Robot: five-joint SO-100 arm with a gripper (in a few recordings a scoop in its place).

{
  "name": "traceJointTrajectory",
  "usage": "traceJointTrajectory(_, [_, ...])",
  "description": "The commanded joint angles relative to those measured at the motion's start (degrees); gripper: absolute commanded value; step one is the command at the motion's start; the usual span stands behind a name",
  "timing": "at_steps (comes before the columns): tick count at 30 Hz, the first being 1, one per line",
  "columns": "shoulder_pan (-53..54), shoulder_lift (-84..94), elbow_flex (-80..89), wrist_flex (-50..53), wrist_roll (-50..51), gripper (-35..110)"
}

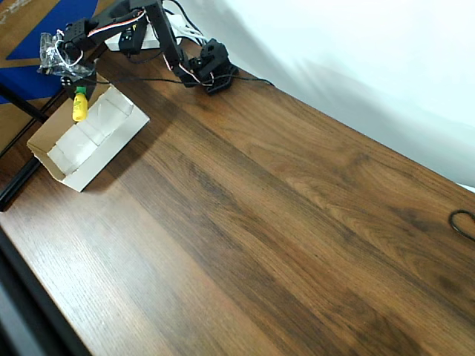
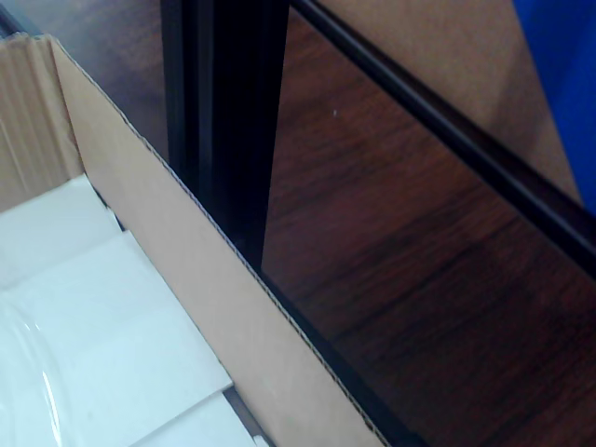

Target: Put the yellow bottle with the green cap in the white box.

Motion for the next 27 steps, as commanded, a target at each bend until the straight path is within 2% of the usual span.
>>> traceJointTrajectory(1, [-0.62,2.11,-0.97,0.35,0.79,5])
traceJointTrajectory(5, [-1.32,2.64,-0.62,0.09,0.79,5])
traceJointTrajectory(10, [-2.29,3.34,0.79,-2.64,0.44,27])
traceJointTrajectory(15, [-2.72,3.96,1.32,-3.08,-0.26,29])
traceJointTrajectory(19, [-3.16,5.19,2.72,-3.08,-0.62,24])
traceJointTrajectory(22, [-4.31,8.0,5.01,-3.16,-0.97,3])
traceJointTrajectory(23, [-4.92,9.32,6.06,-3.16,-0.97,0])
traceJointTrajectory(27, [-8.44,16.26,12.13,-4.22,-1.14,0])
